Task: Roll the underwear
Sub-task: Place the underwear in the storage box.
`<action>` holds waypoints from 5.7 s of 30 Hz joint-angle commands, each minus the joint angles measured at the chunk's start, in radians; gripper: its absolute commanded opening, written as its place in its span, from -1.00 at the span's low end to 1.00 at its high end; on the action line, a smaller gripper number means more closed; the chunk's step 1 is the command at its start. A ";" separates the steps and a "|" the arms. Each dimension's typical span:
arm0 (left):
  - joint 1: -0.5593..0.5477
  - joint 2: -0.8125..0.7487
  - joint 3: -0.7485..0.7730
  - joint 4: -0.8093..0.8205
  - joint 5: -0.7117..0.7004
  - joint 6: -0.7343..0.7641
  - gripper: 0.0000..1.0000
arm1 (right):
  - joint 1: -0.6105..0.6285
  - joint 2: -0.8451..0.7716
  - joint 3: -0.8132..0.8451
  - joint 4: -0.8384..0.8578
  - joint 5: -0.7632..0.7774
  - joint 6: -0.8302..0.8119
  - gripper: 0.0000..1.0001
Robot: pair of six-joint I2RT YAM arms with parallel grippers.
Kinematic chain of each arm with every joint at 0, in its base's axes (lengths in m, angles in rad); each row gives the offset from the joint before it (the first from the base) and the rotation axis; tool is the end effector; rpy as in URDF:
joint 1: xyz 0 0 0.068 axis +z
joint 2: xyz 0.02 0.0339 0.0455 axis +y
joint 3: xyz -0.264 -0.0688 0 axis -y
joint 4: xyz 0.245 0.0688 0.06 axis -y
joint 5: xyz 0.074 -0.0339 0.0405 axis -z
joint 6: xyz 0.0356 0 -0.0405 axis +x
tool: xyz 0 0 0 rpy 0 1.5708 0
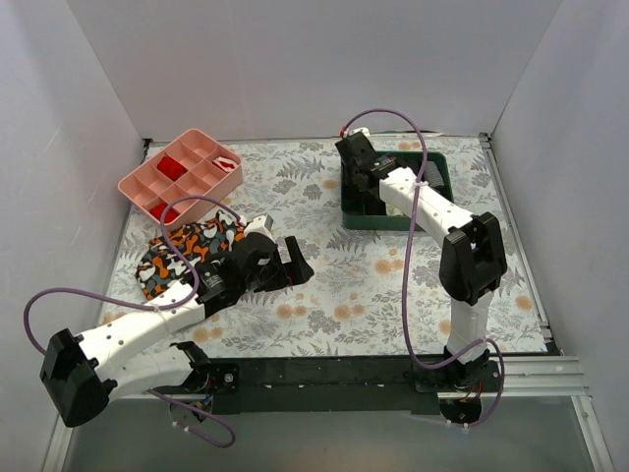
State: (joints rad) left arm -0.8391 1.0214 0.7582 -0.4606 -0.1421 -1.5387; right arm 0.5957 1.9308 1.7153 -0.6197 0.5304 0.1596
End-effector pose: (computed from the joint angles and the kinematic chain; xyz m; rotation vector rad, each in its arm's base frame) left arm 0.1482 -0.1575 0.2605 -0.9413 2.3440 -0.9891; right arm 0.3705 0.2294 0.2892 -0.2585 2.2623 -0.2500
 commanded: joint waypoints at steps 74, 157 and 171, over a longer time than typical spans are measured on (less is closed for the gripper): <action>0.043 0.029 -0.036 -0.027 0.013 0.015 0.96 | 0.007 0.140 -0.072 0.160 -0.152 0.230 -0.97; 0.043 -0.104 -0.057 -0.093 0.004 -0.064 0.96 | -0.096 0.220 0.106 0.184 -0.322 0.084 -0.97; 0.043 -0.083 -0.046 -0.102 -0.013 -0.049 0.96 | -0.094 0.240 0.107 0.213 -0.310 0.060 -0.97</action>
State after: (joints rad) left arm -0.8005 0.9504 0.7002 -0.5491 -0.1287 -1.5932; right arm 0.5041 2.1700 1.7714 -0.4137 0.2211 0.2440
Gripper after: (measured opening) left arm 0.981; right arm 0.021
